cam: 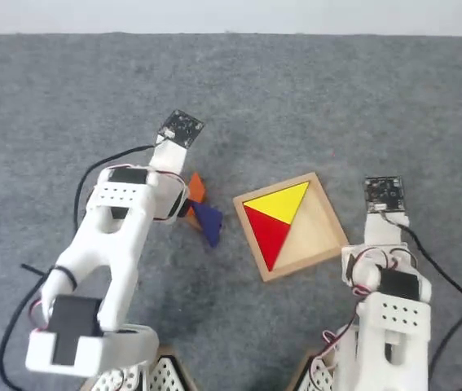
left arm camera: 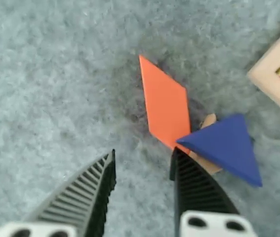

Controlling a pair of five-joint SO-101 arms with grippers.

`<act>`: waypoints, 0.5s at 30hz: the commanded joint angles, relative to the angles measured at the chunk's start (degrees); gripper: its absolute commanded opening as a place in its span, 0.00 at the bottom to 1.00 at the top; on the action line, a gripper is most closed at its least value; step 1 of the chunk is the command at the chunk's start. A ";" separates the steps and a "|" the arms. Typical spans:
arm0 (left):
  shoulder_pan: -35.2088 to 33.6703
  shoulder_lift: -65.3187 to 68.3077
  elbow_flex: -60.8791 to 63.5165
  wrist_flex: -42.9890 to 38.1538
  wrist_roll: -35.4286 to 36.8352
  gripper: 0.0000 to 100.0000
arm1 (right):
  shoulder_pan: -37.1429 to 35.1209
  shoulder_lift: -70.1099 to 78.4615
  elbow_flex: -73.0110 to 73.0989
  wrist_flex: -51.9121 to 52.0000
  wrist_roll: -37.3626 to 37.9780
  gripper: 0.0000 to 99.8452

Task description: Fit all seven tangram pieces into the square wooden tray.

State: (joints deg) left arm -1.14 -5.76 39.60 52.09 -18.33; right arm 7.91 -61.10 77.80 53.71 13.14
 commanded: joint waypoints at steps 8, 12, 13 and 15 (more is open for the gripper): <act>13.19 -0.97 4.62 -1.67 -1.67 0.18 | -1.71 -1.36 0.26 -0.57 0.62 0.12; 16.00 -6.68 7.69 -1.41 -1.76 0.18 | -1.71 -1.36 0.35 -0.66 0.62 0.12; 15.38 -7.91 7.52 -0.44 -1.76 0.18 | -1.63 -1.36 0.35 -0.75 0.62 0.12; 12.48 -10.11 5.41 1.32 -1.67 0.18 | -1.54 -1.36 0.35 -0.75 0.62 0.12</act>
State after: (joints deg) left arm 13.71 -9.10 47.52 51.38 -19.47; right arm 6.77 -61.19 78.68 53.71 13.23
